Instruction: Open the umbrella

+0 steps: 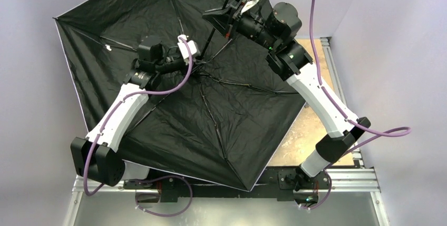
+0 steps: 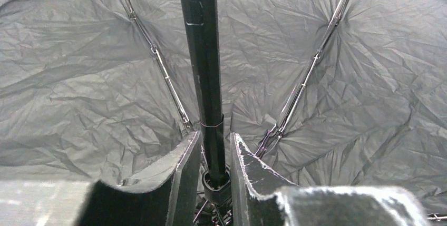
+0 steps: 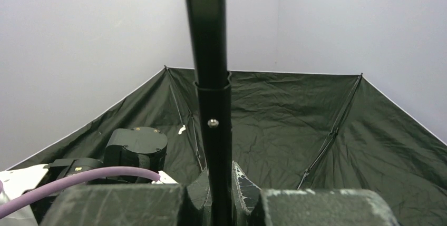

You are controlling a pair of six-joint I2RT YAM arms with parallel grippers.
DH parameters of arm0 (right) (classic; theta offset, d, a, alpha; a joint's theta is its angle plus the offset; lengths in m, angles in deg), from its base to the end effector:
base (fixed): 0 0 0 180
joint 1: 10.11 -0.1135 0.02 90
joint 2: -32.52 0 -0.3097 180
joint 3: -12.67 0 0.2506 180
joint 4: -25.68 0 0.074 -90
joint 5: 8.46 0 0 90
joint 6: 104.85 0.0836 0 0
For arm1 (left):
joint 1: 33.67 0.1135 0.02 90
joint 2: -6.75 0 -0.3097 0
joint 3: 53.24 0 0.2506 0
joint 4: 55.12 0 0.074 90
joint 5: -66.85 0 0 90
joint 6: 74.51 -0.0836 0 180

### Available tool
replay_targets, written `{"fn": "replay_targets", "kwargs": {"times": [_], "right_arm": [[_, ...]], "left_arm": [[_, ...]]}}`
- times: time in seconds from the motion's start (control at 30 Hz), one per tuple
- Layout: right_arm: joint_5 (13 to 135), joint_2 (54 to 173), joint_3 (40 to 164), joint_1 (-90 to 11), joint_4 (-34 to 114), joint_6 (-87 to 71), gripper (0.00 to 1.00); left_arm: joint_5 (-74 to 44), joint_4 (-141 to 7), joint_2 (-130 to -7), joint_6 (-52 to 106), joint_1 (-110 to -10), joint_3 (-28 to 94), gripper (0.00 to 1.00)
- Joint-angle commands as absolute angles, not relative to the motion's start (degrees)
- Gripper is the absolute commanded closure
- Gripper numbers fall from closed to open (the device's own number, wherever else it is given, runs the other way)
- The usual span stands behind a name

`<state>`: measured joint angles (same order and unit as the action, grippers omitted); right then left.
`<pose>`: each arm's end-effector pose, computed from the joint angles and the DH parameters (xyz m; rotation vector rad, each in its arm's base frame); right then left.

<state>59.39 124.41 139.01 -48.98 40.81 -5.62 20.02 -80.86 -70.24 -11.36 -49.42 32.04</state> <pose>0.2759 0.2629 0.6149 -0.6646 1.1394 0.9581 0.2992 -0.1438 0.4109 1.1123 1.4500 -0.5665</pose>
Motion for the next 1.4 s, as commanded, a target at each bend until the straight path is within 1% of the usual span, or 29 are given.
{"fn": "replay_targets", "kwargs": {"times": [0.0, 0.13, 0.2, 0.3, 0.37, 0.4, 0.53, 0.57, 0.6, 0.67, 0.7, 0.77, 0.8, 0.9, 1.0, 1.1, 1.17, 1.2, 1.37], "right_arm": [[58.79, 115.84, 149.03, -49.22, 18.01, -0.51, 1.0], [58.78, 115.65, 149.41, -49.22, 17.11, -1.14, 1.0], [58.87, 115.36, 149.35, -49.14, 16.79, -1.55, 1.0], [59.54, 114.48, 147.87, -49.16, 16.87, -2.16, 1.0], [60.03, 113.38, 145.27, -49.22, 16.99, -2.54, 1.0], [59.68, 112.72, 143.52, -49.22, 17.14, -2.71, 1.0], [60.13, 109.17, 132.38, -49.2, 16.19, -3.37, 1.0], [59.92, 108.38, 129.58, -49.16, 16.24, -3.42, 0.93], [59.58, 107.67, 126.98, -49.21, 16.29, -3.43, 0.8], [58.88, 106.48, 122.82, -49.22, 16.58, -3.43, 0.51], [58.75, 105.91, 121.16, -49.22, 16.9, -3.36, 0.45], [58.76, 104.66, 117.48, -49.15, 17.33, -3.47, 0.3], [58.84, 103.69, 115.68, -49.15, 17.61, -3.45, 0.26], [59.57, 101.01, 109.73, -49.17, 18.83, -4.3, 0.2], [61.57, 99.01, 105.78, -49.22, 21.67, -4.95, 0.19], [66.8, 97.42, 102.72, -48.71, 24.61, -5.66, 0.18], [68.24, 96.71, 101.52, -47.01, 25.85, -4.71, 0.18], [70.33, 96.35, 100.83, -44.53, 27.07, -2.71, 0.18], [71.68, 96.23, 100.2, -40.27, 28.54, -0.54, 0.18]], "left_arm": [[7.75, -94.42, -74.14, -15.27, -46.15, 28.99, 0.76], [5.47, -94.71, -74.33, -16.22, -45.59, 28.25, 0.72], [4.2, -94.26, -74.21, -16.38, -45.34, 27.79, 0.73], [3.92, -93.32, -73.76, -15.7, -44.94, 28.19, 0.84], [5.03, -93.18, -73.24, -14.64, -44.92, 29.72, 0.97], [6.15, -93.49, -72.84, -14.22, -44.92, 30.95, 1.0], [10.68, -90.87, -70.68, -8.41, -45.15, 35.77, 1.0], [11.33, -89.95, -70.28, -7.21, -45.37, 37.07, 1.0], [11.86, -89.38, -69.91, -6.32, -45.62, 38.4, 1.0], [12.49, -88.59, -69.53, -4.78, -46.39, 41.13, 1.0], [12.56, -88.39, -69.34, -4.14, -46.59, 42.6, 1.0], [12.9, -88.11, -69.14, -2.84, -46.84, 45.38, 1.0], [12.94, -88.06, -69.04, -2.57, -46.92, 46.8, 1.0], [12.71, -88.6, -68.8, -2.92, -46.94, 51.5, 1.0], [12.01, -88.51, -68.21, -6.29, -47.02, 55.25, 1.0], [10.68, -87.82, -67.76, -11.75, -47.03, 57.82, 1.0], [9.73, -87.69, -67.66, -15.61, -47.03, 59.48, 1.0], [8.39, -85.76, -67.17, -19.67, -47.03, 60.35, 1.0], [6.9, -80.85, -66.23, -28.83, -47.03, 59.87, 1.0]]}}
